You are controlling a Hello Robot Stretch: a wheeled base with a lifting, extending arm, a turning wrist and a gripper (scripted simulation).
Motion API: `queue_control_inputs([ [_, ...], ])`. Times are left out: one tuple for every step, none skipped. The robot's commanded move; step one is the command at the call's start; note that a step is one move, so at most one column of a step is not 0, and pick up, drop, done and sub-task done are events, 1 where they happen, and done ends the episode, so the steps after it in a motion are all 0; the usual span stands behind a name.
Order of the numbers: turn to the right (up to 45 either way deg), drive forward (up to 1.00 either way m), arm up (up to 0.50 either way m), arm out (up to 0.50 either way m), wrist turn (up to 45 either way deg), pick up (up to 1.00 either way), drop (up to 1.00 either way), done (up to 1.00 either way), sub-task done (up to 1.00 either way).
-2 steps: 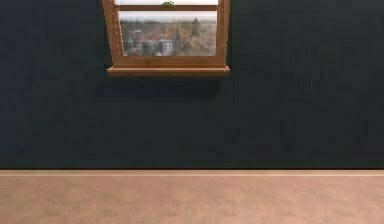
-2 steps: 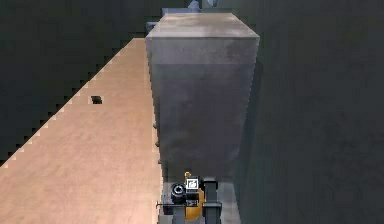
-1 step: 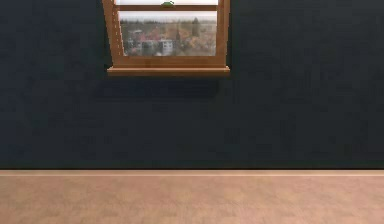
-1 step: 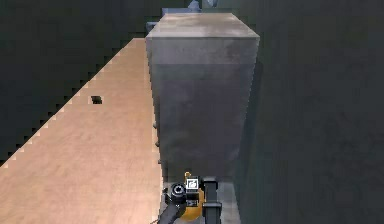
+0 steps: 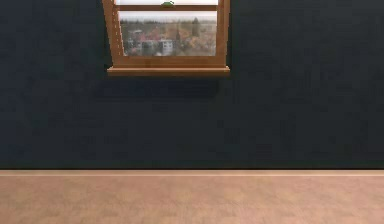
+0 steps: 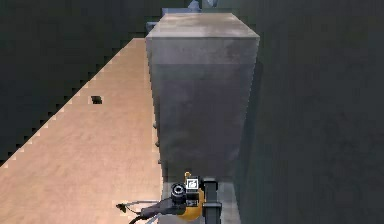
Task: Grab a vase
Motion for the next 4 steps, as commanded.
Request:
queue_control_inputs([
  [0.0, 0.00, 0.00, 0.00, 45.0, 0.00, 0.00, 0.00, 0.00],
  [0.0, 0.00, 0.00, 0.00, 39.0, 0.00, 0.00, 0.00, 0.00],
  [0.0, 0.00, -0.30, 0.00, 0.0, 0.00, 0.00, 0.00, 0.00],
  [0.0, 0.00, 0.00, 0.00, 0.0, 1.00, 0.00, 0.00, 0.00],
])
